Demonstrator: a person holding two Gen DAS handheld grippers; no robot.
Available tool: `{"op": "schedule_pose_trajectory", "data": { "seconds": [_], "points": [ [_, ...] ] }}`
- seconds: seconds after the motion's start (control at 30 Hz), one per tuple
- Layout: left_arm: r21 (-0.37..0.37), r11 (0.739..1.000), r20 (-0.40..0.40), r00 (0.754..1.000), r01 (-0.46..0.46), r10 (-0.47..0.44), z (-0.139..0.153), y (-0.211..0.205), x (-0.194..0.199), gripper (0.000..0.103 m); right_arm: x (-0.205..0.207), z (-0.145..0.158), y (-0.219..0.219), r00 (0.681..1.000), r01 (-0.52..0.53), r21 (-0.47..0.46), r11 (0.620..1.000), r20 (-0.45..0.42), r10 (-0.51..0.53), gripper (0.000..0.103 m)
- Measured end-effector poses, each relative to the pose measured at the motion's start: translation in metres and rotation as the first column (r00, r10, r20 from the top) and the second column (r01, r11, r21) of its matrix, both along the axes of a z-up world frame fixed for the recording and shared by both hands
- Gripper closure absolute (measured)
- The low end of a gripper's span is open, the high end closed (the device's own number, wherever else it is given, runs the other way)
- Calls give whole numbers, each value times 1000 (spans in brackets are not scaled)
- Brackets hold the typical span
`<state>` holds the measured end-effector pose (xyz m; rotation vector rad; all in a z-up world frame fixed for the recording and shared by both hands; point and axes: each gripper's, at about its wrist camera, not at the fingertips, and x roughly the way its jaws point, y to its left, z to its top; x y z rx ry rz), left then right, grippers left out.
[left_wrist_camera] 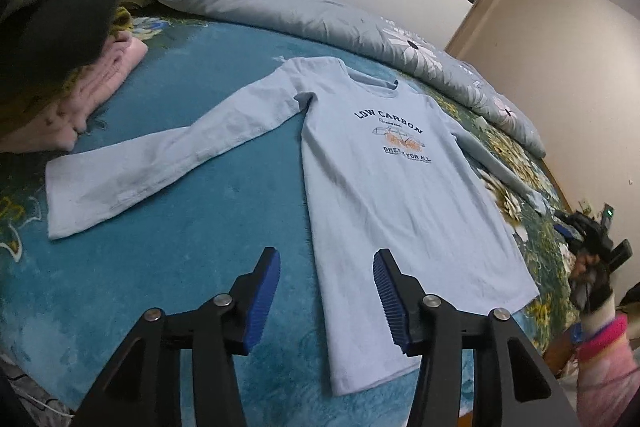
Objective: Fold clothes
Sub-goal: 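Grasp the sleeve cuff with the right gripper and lift it, then lay the held sleeve across the shirt body and open the right gripper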
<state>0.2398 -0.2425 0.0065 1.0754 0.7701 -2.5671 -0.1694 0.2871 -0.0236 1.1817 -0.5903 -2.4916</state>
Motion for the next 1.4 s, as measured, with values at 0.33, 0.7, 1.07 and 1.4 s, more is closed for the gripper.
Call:
{"op": "schedule_pose_trajectory", "data": {
  "seconds": [0.33, 0.7, 1.07, 1.4],
  "points": [
    [14, 1000, 14, 1000, -12, 12, -3, -7, -23, 49, -67, -30, 7, 989, 87, -86, 992, 127, -75, 70],
    [15, 1000, 24, 999, -27, 27, -8, -17, -23, 49, -86, 14, 14, 988, 152, -58, 987, 23, -151, 98],
    [36, 998, -4, 999, -53, 53, -8, -32, -18, 48, -81, 54, -17, 994, 105, 40, 994, -32, -104, 98],
    [67, 997, -96, 994, -48, 54, 3, -57, -31, 45, -40, 181, -192, 900, -185, 306, 934, -330, 286, 98]
  ]
}}
